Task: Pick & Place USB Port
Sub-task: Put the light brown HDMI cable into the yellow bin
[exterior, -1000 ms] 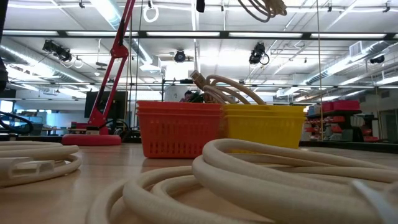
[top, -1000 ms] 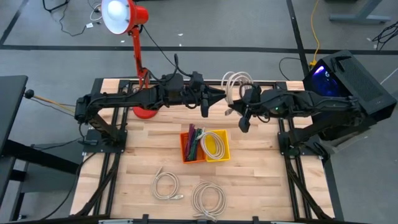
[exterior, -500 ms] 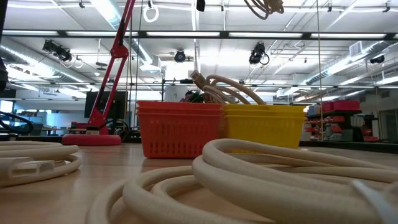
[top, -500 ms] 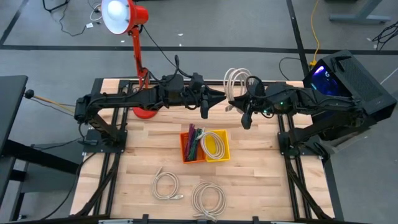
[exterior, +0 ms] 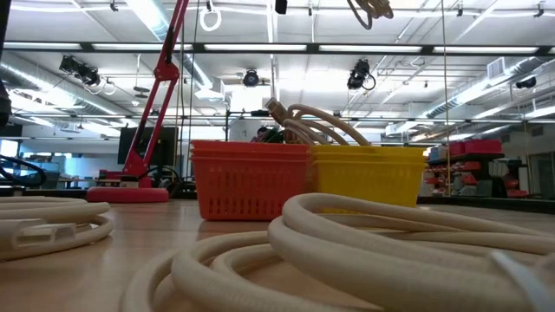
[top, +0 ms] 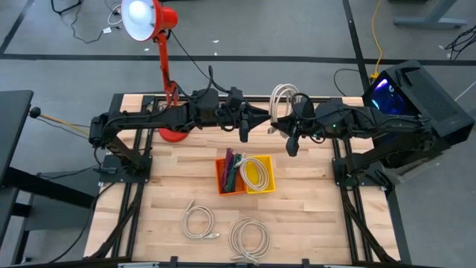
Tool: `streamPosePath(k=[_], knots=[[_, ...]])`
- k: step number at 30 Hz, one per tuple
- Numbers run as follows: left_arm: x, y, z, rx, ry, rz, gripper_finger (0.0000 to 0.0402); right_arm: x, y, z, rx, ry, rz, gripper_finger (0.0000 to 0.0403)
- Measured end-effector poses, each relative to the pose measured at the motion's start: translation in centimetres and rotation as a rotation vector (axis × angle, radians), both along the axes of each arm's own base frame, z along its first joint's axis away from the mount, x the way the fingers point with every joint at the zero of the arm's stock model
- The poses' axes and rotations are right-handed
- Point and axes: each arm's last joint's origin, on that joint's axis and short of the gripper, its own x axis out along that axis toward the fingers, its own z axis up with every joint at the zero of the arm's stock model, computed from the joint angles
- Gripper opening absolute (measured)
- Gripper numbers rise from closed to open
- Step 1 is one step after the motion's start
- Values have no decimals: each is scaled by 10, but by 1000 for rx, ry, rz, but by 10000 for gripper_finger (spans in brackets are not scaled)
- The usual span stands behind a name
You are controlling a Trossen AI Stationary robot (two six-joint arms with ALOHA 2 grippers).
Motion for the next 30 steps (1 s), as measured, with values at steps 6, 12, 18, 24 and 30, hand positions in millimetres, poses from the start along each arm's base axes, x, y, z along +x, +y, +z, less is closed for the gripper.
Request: streamPosePath(k=[6,12,18,24,30], knots=[[0,1,1,4,-5,0,104,0,2,0,7,-6,15,15],[-1,5,-2,0,20,2,104,1,7,0,8,-4,19,15],[-1,6,-2,4,21,3,102,1,7,-1,18,-2,21,15],[-1,5,1,15,-9,-50,46,6,8,-4,6,12,26,10],[0,3,1,31,-13,-101,12,12,9,-8,18,28,40,6]])
